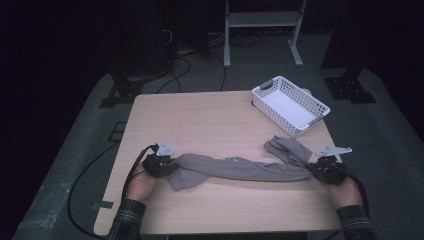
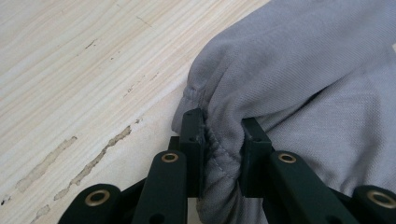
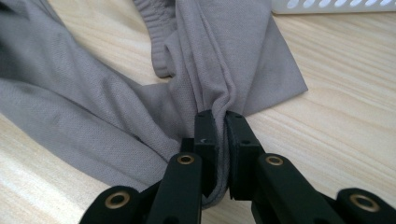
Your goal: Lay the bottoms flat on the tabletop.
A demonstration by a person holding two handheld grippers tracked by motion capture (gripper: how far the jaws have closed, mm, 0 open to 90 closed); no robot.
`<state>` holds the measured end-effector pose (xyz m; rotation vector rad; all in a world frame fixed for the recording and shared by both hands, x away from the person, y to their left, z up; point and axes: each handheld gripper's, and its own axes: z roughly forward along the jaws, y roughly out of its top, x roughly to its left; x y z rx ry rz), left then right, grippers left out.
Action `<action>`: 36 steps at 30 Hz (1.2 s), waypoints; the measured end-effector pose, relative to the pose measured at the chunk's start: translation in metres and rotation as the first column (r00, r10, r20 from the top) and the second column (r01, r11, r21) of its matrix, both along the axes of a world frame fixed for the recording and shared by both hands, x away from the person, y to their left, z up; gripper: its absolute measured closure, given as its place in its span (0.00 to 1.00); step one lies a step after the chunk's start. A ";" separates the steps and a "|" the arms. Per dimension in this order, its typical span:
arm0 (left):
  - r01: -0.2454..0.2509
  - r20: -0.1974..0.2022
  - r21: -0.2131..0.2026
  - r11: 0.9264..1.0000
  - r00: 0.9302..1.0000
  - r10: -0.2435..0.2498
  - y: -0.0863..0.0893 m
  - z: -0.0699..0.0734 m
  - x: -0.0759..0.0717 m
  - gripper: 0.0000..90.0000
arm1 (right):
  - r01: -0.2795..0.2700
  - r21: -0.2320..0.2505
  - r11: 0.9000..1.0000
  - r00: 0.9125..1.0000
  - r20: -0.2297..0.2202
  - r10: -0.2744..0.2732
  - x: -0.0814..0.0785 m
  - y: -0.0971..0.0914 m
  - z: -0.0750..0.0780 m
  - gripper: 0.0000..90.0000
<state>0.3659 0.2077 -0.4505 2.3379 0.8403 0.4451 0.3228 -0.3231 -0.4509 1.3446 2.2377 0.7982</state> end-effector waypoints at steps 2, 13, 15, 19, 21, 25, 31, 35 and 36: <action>0.005 -0.002 -0.001 1.000 1.000 -0.005 0.001 0.001 0.000 0.84 | 0.000 0.008 1.000 1.000 0.009 0.000 -0.001 0.000 0.003 0.92; 0.043 0.031 -0.090 0.995 0.999 -0.041 0.008 0.028 -0.010 0.86 | 0.001 0.062 0.998 0.990 0.138 -0.009 -0.018 -0.004 0.041 0.93; 0.045 0.046 -0.105 0.993 0.998 -0.040 0.010 0.034 -0.012 0.86 | 0.006 0.071 0.997 0.988 0.156 -0.017 -0.022 -0.006 0.049 0.93; 0.062 0.068 -0.147 0.987 0.996 -0.052 0.014 0.047 -0.019 0.86 | 0.010 0.073 0.997 0.984 0.175 -0.023 -0.027 -0.007 0.058 0.93; 0.070 0.073 -0.156 0.985 0.996 -0.059 0.016 0.052 -0.021 0.86 | 0.015 0.075 0.997 0.983 0.183 -0.029 -0.031 -0.008 0.065 0.93; 0.087 0.073 -0.202 0.976 0.995 -0.074 0.023 0.063 -0.024 0.86 | 0.030 0.084 0.996 0.980 0.192 -0.046 -0.037 -0.009 0.077 0.93; 0.122 0.093 -0.202 0.972 0.990 -0.105 0.027 0.078 -0.034 0.86 | 0.022 0.092 0.996 0.973 0.228 -0.042 -0.048 -0.006 0.097 0.93; 0.141 0.109 -0.204 0.969 0.987 -0.120 0.029 0.088 -0.041 0.86 | 0.019 0.089 0.996 0.968 0.248 -0.040 -0.057 -0.003 0.110 0.93; 0.145 0.109 -0.201 0.969 0.986 -0.125 0.030 0.089 -0.042 0.86 | 0.016 0.087 0.996 0.965 0.261 -0.039 -0.060 -0.003 0.114 0.93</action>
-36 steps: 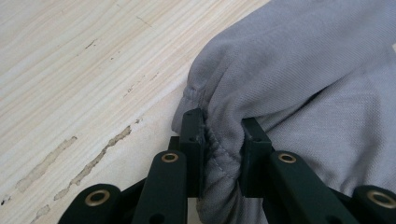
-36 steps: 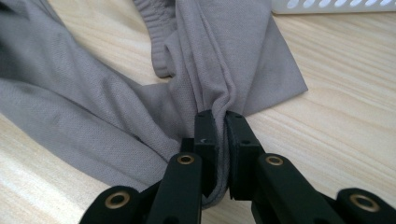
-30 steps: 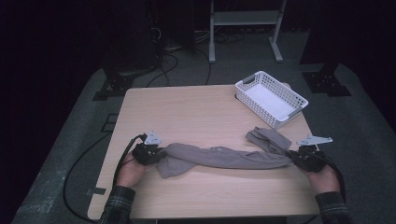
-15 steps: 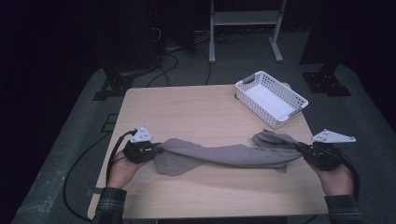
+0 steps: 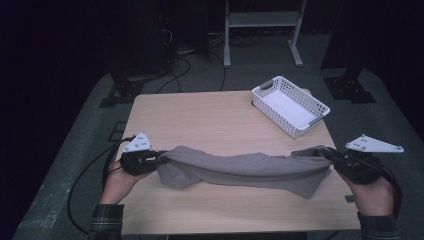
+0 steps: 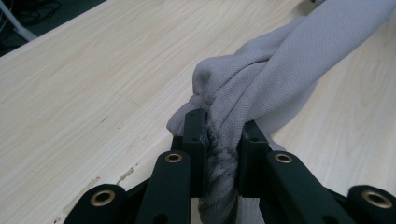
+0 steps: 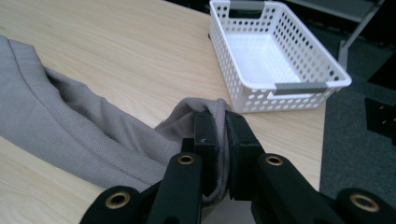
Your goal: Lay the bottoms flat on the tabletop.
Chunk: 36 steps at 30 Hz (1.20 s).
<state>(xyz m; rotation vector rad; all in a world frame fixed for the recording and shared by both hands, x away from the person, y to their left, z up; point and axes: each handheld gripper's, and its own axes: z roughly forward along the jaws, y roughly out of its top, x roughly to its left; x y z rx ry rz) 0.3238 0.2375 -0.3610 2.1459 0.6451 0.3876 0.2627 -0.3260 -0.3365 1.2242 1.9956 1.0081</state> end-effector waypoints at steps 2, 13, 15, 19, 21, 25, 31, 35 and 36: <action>0.002 -0.002 -0.001 1.000 1.000 -0.002 0.002 0.001 -0.001 0.86 | 0.007 0.001 1.000 1.000 0.011 -0.007 -0.003 -0.001 0.005 0.93; -0.060 -0.130 0.057 0.997 0.989 0.067 -0.005 -0.049 0.036 0.86 | 0.024 -0.013 1.000 0.994 -0.107 -0.025 0.043 -0.005 -0.045 0.93; -0.086 -0.149 0.079 0.993 0.984 0.097 -0.008 -0.057 0.045 0.86 | 0.030 -0.021 0.999 0.991 -0.129 -0.032 0.055 -0.005 -0.058 0.93; -0.132 -0.158 0.114 0.985 0.976 0.149 -0.014 -0.068 0.060 0.86 | 0.045 -0.035 0.998 0.988 -0.148 -0.050 0.078 -0.005 -0.081 0.92; -0.159 -0.151 0.145 0.977 0.972 0.181 -0.018 -0.074 0.065 0.86 | 0.050 -0.041 0.998 0.986 -0.158 -0.056 0.087 -0.005 -0.091 0.92; -0.206 -0.139 0.185 0.961 0.962 0.234 -0.023 -0.083 0.074 0.84 | 0.059 -0.061 0.996 0.983 -0.173 -0.068 0.105 -0.003 -0.108 0.87; -0.233 -0.108 0.179 0.956 0.961 0.254 -0.023 -0.081 0.074 0.68 | 0.065 -0.046 0.997 0.987 -0.141 -0.071 0.103 -0.006 -0.108 0.65; -0.243 -0.100 0.117 0.963 0.962 0.255 -0.011 -0.069 0.066 0.54 | 0.043 -0.024 0.999 0.994 -0.095 -0.046 0.088 -0.013 -0.096 0.58; -0.246 -0.094 0.106 0.963 0.962 0.256 -0.008 -0.065 0.063 0.52 | 0.041 -0.024 0.999 0.996 -0.083 -0.042 0.084 -0.014 -0.094 0.56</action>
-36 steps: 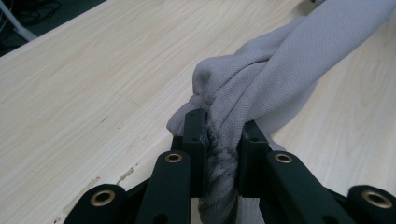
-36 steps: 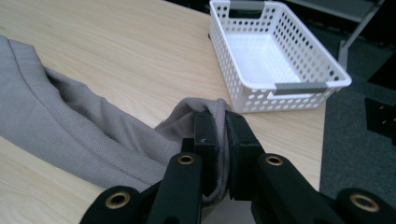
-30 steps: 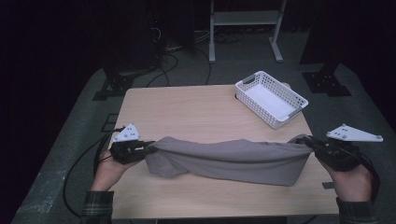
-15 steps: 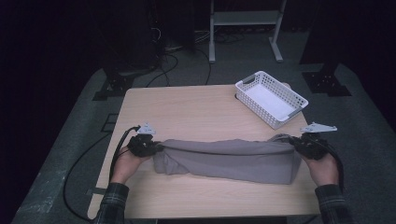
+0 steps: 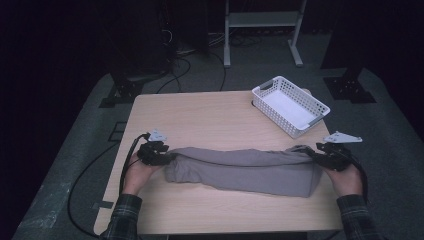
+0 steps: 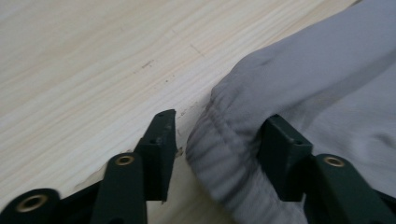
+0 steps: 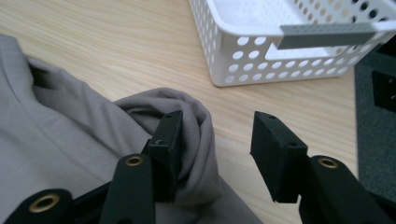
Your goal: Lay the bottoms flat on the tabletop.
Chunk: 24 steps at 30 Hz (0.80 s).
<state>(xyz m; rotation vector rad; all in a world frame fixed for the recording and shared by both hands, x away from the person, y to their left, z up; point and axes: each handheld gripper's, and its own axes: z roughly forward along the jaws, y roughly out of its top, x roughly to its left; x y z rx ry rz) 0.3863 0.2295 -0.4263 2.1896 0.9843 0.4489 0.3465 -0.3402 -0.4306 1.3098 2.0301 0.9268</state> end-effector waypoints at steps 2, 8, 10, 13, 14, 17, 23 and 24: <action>-0.009 0.014 -0.019 1.000 1.000 0.010 0.007 0.006 -0.005 0.47 | 0.016 0.008 1.000 0.999 0.036 -0.016 -0.008 -0.004 0.006 0.53; 0.003 0.020 -0.070 0.998 1.000 -0.001 0.019 0.017 -0.022 0.58 | -0.006 0.045 0.999 0.998 0.067 0.003 -0.020 -0.014 0.019 0.62; 0.005 0.009 -0.046 0.999 1.000 -0.004 0.015 0.015 -0.028 0.70 | -0.055 0.022 0.998 0.998 0.044 0.054 -0.023 -0.013 0.014 0.77; 0.019 -0.016 -0.001 1.000 1.000 -0.019 0.003 0.010 -0.030 0.87 | -0.089 -0.025 0.996 0.996 -0.006 0.089 -0.024 -0.012 0.002 0.89; 0.021 -0.027 0.008 1.000 0.999 -0.020 -0.002 0.008 -0.030 0.90 | -0.095 -0.026 0.995 0.995 -0.024 0.094 -0.022 -0.012 -0.001 0.92; 0.049 -0.060 0.050 0.998 0.997 -0.046 -0.016 -0.002 -0.027 0.93 | -0.118 -0.037 0.992 0.991 -0.062 0.115 -0.017 -0.011 -0.011 0.97; 0.037 -0.081 0.135 0.990 0.996 -0.026 -0.031 -0.017 -0.015 0.93 | -0.202 -0.079 0.976 0.969 -0.159 0.187 -0.009 -0.002 -0.031 0.99; 0.038 -0.081 0.143 0.989 0.996 -0.027 -0.032 -0.018 -0.013 0.93 | -0.217 -0.087 0.972 0.965 -0.170 0.200 -0.008 0.000 -0.032 0.99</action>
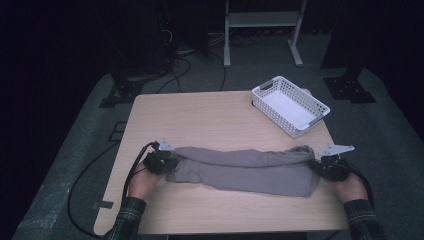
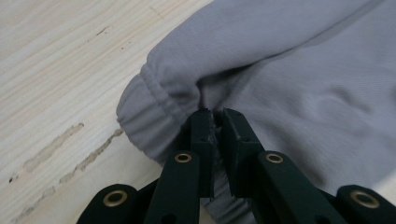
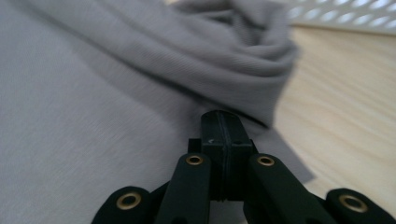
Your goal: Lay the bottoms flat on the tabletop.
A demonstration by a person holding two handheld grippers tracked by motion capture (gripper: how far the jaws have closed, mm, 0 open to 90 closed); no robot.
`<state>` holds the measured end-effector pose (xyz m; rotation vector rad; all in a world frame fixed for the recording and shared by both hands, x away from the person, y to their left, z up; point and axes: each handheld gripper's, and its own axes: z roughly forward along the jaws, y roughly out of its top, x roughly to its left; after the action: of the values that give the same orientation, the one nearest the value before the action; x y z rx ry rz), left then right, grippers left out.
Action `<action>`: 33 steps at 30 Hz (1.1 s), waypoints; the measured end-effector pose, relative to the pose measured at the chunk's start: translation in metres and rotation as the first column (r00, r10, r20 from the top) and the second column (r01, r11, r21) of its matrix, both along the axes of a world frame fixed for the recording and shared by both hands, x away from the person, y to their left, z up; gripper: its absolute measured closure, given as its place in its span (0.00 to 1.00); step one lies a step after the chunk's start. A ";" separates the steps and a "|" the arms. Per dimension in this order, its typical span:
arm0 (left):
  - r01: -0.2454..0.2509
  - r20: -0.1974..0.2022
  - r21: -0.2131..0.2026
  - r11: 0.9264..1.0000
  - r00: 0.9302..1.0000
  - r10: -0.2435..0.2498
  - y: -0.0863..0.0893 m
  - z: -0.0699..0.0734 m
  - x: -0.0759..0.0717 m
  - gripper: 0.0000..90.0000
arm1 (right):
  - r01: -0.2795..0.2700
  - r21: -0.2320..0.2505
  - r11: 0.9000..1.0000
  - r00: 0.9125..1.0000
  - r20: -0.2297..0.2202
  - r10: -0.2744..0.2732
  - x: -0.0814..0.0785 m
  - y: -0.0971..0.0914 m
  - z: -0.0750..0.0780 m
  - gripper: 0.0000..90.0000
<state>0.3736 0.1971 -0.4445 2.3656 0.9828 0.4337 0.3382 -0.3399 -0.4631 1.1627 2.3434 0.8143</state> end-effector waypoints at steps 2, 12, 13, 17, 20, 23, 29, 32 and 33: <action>-0.002 0.002 0.018 1.000 1.000 0.001 -0.004 -0.002 0.004 0.93 | -0.015 -0.013 1.000 1.000 -0.006 0.015 0.000 0.004 -0.001 0.99; 0.006 0.030 0.064 0.998 1.000 -0.008 -0.028 -0.004 0.026 0.92 | -0.182 -0.051 0.982 0.982 -0.057 0.179 -0.013 0.039 0.003 0.99; 0.011 0.033 0.065 0.998 0.999 -0.013 -0.032 -0.004 0.029 0.92 | -0.203 -0.051 0.978 0.978 -0.062 0.199 -0.015 0.044 0.003 0.99; 0.025 0.042 0.064 0.998 0.999 -0.028 -0.044 -0.005 0.039 0.92 | -0.293 -0.065 0.954 0.954 -0.081 0.288 -0.025 0.069 0.005 0.99; 0.047 0.042 0.065 0.997 0.998 -0.050 -0.054 -0.005 0.045 0.92 | -0.352 -0.062 0.934 0.934 -0.089 0.346 -0.032 0.086 0.005 0.99; 0.072 0.044 0.068 0.995 0.996 -0.075 -0.064 -0.006 0.051 0.92 | -0.400 -0.063 0.915 0.914 -0.101 0.393 -0.040 0.105 0.006 0.99; 0.110 0.049 0.062 0.992 0.992 -0.113 -0.090 -0.006 0.061 0.92 | -0.514 -0.050 0.856 0.855 -0.114 0.506 -0.053 0.142 0.005 0.99; 0.133 0.052 0.070 0.989 0.989 -0.136 -0.104 -0.006 0.066 0.92 | -0.563 -0.066 0.824 0.825 -0.111 0.554 -0.061 0.164 0.005 0.99; 0.139 0.051 0.068 0.988 0.988 -0.143 -0.108 -0.006 0.066 0.92 | -0.575 -0.072 0.815 0.816 -0.110 0.567 -0.062 0.170 0.005 0.99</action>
<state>0.4398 0.0894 -0.4506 2.4475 0.7812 0.4811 0.2761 -0.1697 -0.4577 0.4349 2.8134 0.8248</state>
